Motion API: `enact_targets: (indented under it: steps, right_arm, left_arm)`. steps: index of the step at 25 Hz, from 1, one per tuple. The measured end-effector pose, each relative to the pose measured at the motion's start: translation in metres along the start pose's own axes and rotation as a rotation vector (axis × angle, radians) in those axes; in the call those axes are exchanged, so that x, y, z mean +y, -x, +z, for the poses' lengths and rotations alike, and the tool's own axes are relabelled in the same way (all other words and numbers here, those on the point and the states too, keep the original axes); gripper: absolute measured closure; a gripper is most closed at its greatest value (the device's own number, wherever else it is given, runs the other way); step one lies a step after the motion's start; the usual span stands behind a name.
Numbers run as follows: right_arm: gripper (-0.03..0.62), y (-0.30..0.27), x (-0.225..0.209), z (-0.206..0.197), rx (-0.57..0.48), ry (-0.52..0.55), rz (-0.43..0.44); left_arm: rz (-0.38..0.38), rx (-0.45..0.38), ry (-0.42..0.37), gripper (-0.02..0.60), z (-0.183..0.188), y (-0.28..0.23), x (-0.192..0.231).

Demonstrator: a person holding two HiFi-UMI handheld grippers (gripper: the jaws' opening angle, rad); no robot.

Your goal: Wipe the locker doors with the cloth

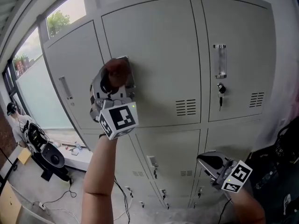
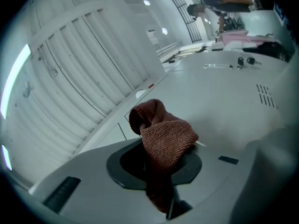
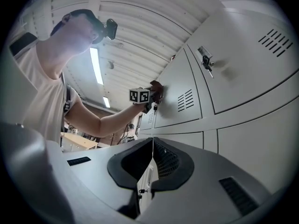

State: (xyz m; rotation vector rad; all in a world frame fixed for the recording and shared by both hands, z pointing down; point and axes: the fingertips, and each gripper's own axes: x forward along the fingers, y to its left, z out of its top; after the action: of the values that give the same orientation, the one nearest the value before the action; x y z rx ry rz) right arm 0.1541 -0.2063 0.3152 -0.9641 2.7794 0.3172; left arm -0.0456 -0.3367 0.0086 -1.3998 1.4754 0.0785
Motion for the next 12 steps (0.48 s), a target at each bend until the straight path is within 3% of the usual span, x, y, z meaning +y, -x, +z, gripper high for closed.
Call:
enact_targets:
  steps: [3, 6, 12]
  right_arm:
    - [0.577, 0.009, 0.001, 0.0, 0.007, 0.007, -0.017]
    - [0.577, 0.012, 0.0, 0.002, 0.01, 0.025, -0.021]
    - [0.576, 0.015, -0.002, 0.007, -0.007, 0.029, -0.037]
  left_arm:
    - [-0.059, -0.034, -0.028, 0.509, 0.027, -0.009, -0.019]
    - [-0.125, -0.077, -0.156, 0.509, 0.058, -0.02, -0.042]
    - [-0.386, -0.233, -0.314, 0.509, 0.146, -0.02, -0.138]
